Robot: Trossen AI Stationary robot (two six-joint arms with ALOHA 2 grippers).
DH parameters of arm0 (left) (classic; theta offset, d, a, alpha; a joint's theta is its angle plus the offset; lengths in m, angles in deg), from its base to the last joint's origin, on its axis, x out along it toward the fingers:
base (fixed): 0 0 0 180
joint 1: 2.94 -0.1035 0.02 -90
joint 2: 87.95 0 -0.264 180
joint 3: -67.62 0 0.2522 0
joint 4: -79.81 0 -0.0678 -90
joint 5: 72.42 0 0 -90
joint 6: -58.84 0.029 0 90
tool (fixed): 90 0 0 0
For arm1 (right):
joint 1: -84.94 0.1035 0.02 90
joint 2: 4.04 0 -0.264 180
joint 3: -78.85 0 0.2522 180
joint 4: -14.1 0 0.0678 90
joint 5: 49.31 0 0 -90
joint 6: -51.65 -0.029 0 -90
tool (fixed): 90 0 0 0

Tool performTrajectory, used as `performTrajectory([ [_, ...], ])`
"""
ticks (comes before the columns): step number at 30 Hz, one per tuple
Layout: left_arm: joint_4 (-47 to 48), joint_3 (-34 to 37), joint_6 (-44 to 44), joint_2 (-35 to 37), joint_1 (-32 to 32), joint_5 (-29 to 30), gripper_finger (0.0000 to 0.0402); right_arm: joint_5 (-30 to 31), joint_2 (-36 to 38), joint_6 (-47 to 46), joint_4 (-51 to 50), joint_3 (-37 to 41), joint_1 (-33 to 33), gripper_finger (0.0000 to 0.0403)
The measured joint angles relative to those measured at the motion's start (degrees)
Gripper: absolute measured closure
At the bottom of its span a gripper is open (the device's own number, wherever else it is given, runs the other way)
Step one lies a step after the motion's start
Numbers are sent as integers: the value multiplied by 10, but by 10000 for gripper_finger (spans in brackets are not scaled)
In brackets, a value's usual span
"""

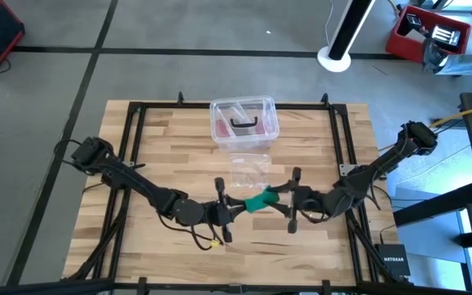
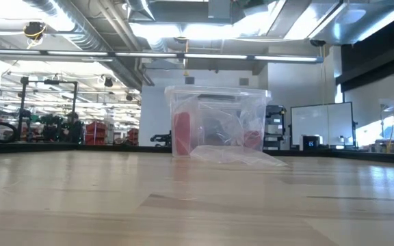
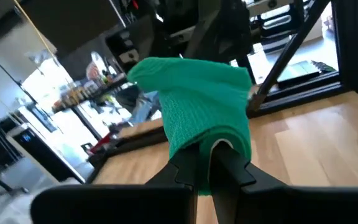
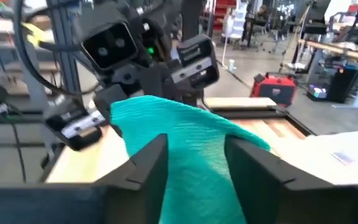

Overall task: Roll bandage
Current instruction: Roll the green bandage

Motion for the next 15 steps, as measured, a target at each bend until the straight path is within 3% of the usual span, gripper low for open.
performTrajectory([
  [5,-1,0,-39,-17,-5,-12,386,5,-2,-28,-50,0,-9,211],
  [15,34,0,-94,-69,-25,-21,386,-36,-38,-204,-185,1,-52,224],
])
